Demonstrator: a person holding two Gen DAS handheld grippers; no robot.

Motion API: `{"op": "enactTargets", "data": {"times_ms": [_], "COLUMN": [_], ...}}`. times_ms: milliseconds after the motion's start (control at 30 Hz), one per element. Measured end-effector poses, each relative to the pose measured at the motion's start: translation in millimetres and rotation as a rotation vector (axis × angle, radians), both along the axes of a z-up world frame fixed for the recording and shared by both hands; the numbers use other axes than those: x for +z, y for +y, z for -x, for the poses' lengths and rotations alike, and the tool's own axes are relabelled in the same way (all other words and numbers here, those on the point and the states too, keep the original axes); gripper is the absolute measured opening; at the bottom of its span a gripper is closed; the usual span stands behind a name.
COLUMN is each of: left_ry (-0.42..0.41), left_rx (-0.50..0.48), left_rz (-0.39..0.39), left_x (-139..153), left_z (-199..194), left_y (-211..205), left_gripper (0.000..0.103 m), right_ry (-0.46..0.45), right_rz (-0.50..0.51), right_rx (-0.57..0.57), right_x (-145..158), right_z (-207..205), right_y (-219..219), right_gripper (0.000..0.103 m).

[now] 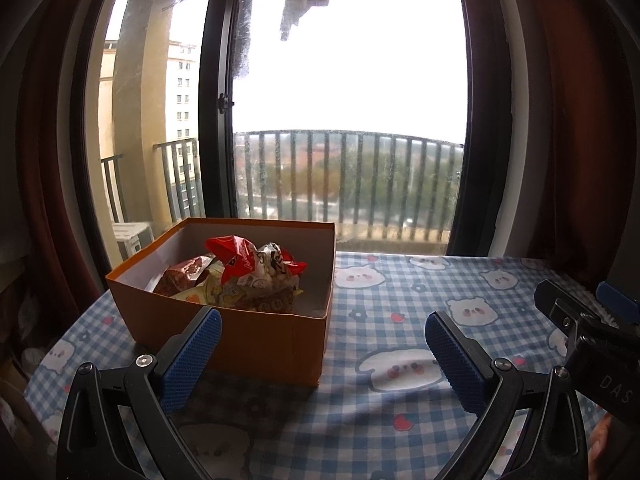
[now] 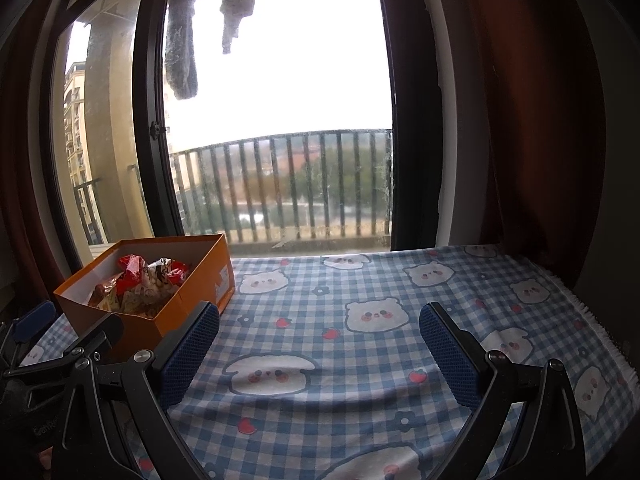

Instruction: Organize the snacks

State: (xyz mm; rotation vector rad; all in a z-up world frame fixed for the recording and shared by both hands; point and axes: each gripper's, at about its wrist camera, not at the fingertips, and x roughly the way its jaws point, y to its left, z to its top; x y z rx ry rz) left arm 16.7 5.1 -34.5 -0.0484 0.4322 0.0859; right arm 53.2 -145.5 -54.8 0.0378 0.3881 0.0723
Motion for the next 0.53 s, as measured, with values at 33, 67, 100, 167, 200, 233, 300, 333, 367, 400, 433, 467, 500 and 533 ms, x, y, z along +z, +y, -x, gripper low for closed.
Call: {"op": "enactTargets", "data": {"times_ms": [33,67,100,167,200,233,300,333,367,400,433,467,500,533], "left_ry": [0.0,0.0,0.0,0.001,0.0,0.0,-0.001,-0.001,-0.001,-0.003,-0.004,-0.004,-0.005,-0.005], "left_rx": [-0.002,-0.003,-0.005,-0.007,-0.006,-0.006,-0.007,-0.007,-0.007,-0.006,-0.004,-0.001,0.001,0.002], "left_rz": [0.0,0.0,0.001,0.001,0.001,0.001,0.002,0.002,0.002,0.003,0.006,0.005,0.002,-0.001], "left_x": [-0.4,-0.5,-0.5,-0.6,-0.5,-0.5,-0.5,-0.5,-0.6,-0.4,-0.3,-0.6,-0.7,-1.0], "left_z": [-0.3,-0.7,-1.1,-2.4,-2.4,-2.7,-2.7,-3.1,-3.4,-3.2,-3.6,-4.1,-4.1,-4.4], "left_y": [-0.5,-1.0,-1.3,-1.7,-1.8,-1.6,-1.4,-1.6,-1.4,-1.1,-1.1,-1.5,-2.1,-2.7], "left_gripper": [0.102,0.102,0.102,0.102,0.102,0.102,0.102,0.102,0.102,0.102,0.102,0.102,0.102,0.102], "right_ry": [0.0,0.001,0.001,0.001,0.0,0.0,0.001,0.0,0.0,0.0,-0.001,-0.002,-0.001,0.0], "right_rz": [-0.001,-0.002,-0.003,-0.005,-0.005,-0.004,-0.006,-0.006,-0.004,-0.003,-0.003,-0.002,-0.001,-0.001], "right_rx": [-0.002,-0.003,-0.004,-0.006,-0.008,-0.008,-0.007,-0.007,-0.007,-0.008,-0.008,-0.007,-0.005,-0.004], "right_x": [-0.3,-0.6,-0.8,-1.1,-1.2,-1.2,-1.3,-1.2,-1.2,-1.1,-1.1,-1.1,-0.9,-1.1], "right_z": [-0.2,-0.6,-0.8,-1.4,-1.7,-1.8,-2.2,-1.9,-2.0,-1.9,-1.8,-2.2,-2.9,-3.7], "right_y": [-0.7,-1.2,-1.8,-2.5,-2.6,-2.6,-2.8,-2.7,-2.6,-2.5,-2.3,-2.5,-2.9,-2.9], "right_gripper": [0.101,0.101,0.101,0.101,0.101,0.101,0.101,0.101,0.101,0.101,0.101,0.101,0.101,0.101]}}
